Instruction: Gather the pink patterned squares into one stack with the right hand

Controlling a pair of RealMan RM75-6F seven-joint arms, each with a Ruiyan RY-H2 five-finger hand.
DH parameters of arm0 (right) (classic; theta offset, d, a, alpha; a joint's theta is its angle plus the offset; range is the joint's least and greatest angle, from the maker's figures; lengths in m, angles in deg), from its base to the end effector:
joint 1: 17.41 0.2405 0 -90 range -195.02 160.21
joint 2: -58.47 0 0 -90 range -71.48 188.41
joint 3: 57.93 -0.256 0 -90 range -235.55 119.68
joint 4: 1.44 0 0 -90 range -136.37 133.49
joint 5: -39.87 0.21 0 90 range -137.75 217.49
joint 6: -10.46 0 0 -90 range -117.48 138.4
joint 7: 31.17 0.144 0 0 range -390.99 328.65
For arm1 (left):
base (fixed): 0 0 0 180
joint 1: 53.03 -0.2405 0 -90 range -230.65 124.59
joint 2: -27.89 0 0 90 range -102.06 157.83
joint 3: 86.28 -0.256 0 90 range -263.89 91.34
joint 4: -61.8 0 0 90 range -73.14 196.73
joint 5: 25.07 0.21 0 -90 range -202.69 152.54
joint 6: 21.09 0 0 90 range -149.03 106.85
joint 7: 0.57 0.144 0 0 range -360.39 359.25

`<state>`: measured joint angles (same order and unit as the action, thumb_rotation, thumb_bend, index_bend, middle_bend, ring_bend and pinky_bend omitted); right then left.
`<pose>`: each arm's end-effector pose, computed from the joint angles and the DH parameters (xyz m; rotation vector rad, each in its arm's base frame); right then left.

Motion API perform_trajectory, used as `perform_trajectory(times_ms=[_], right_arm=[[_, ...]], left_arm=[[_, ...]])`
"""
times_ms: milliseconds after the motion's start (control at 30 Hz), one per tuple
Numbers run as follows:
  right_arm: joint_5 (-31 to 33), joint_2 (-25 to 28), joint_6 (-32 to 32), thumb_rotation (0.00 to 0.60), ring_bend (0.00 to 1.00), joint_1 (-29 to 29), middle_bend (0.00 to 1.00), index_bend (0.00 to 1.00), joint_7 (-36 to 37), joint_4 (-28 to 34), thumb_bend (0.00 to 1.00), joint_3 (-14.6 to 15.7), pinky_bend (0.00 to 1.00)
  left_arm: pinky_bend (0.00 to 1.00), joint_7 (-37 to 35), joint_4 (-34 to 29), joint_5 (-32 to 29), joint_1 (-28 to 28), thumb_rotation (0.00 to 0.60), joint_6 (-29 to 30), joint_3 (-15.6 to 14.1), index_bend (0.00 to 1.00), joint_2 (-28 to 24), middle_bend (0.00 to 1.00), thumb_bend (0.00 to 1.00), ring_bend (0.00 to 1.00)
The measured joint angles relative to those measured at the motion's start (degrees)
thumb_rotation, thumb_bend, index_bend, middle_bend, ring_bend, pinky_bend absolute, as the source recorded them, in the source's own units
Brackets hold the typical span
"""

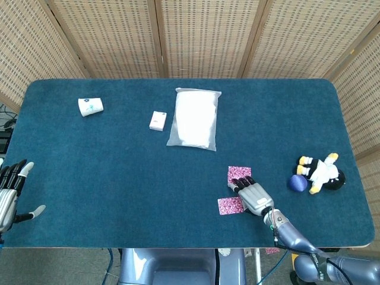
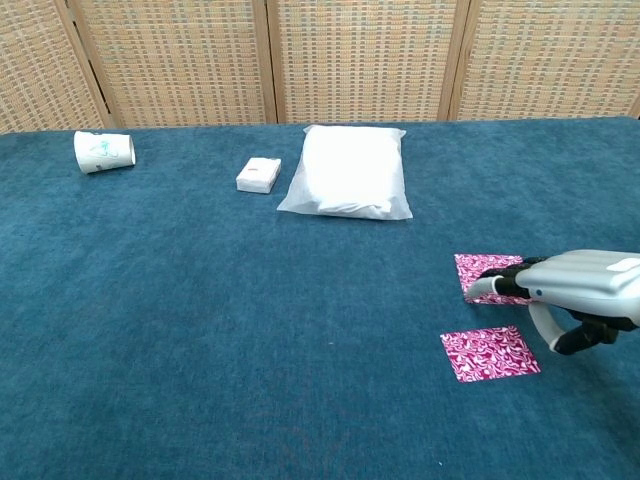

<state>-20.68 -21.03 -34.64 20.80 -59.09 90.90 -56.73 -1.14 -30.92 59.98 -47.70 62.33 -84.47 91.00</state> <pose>-0.2209 -0.2786 -0.0160 2.1203 -0.9937 0.4745 -0.3149 0.1796 0.1588 -1.4000 -0.9385 -0.8756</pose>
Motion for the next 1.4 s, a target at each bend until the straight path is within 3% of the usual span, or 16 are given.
perform_trajectory(times_ms=[467,733,767,833,900,933,1033,1133,1233,1400], right_arm=[[-5.2,8.2,-1.2,0.6,0.0,-2.5,0.09,0.07,0.3,5.4,1.0,6.5,0.0],[-10.5,11.6,-3.7,0.6,0.0,-4.1,0.09,0.08,2.9,6.7,1.0,7.6,0.0],[-12.1,12.0,-4.5,0.6,0.0,-4.4,0.07,0.08,4.0,6.9,0.93,7.6,0.0],[-14.9,12.7,-6.5,0.6,0.0,-5.0,0.03,0.1,6.3,7.2,0.61,7.3,0.0],[-18.8,13.2,-9.8,0.6,0.0,-5.8,0.0,0.12,9.4,7.0,0.35,6.7,0.0],[-20.3,13.3,-11.3,0.6,0.0,-6.1,0.0,0.12,10.9,6.8,0.28,6.4,0.0],[-22.7,13.5,-15.6,0.6,0.0,-6.7,0.0,0.14,15.5,6.1,0.25,3.9,0.0],[-21.1,13.3,-15.7,0.6,0.0,-6.4,0.0,0.14,16.7,6.0,0.2,1.3,0.0],[-16.0,12.6,-13.6,0.6,0.0,-5.3,0.0,0.15,15.7,5.9,0.16,-0.9,0.0],[-3.1,9.3,-11.2,0.6,0.0,-3.0,0.0,0.21,11.8,5.3,0.18,-5.3,0.0]], left_arm=[[0.0,0.6,-0.2,-0.2,-0.1,0.6,0.1,0.1,0.0,0.1,0.0,0.0,0.0],[0.0,1.0,-0.3,-0.3,-0.1,0.6,0.2,0.1,0.0,0.2,0.0,0.0,0.0],[0.0,1.0,-0.3,-0.3,-0.1,0.6,0.3,0.1,0.0,0.2,0.0,0.0,0.0],[0.0,1.0,-0.3,-0.2,-0.1,0.6,0.3,0.1,0.0,0.2,0.0,0.0,0.0],[0.0,1.0,-0.3,-0.2,-0.1,0.6,0.3,0.1,0.0,0.3,0.0,0.0,0.0],[0.0,1.0,-0.3,-0.2,-0.1,0.6,0.3,0.1,0.0,0.3,0.0,0.0,0.0],[0.0,0.8,-0.2,-0.2,-0.1,0.6,0.2,0.1,0.0,0.2,0.0,0.0,0.0],[0.0,0.8,-0.2,-0.2,-0.1,0.6,0.2,0.1,0.0,0.2,0.0,0.0,0.0],[0.0,0.7,-0.2,-0.2,-0.1,0.6,0.1,0.1,0.0,0.1,0.0,0.0,0.0],[0.0,0.3,-0.3,-0.3,0.0,0.6,-0.2,0.1,0.0,0.0,0.0,0.0,0.0]])
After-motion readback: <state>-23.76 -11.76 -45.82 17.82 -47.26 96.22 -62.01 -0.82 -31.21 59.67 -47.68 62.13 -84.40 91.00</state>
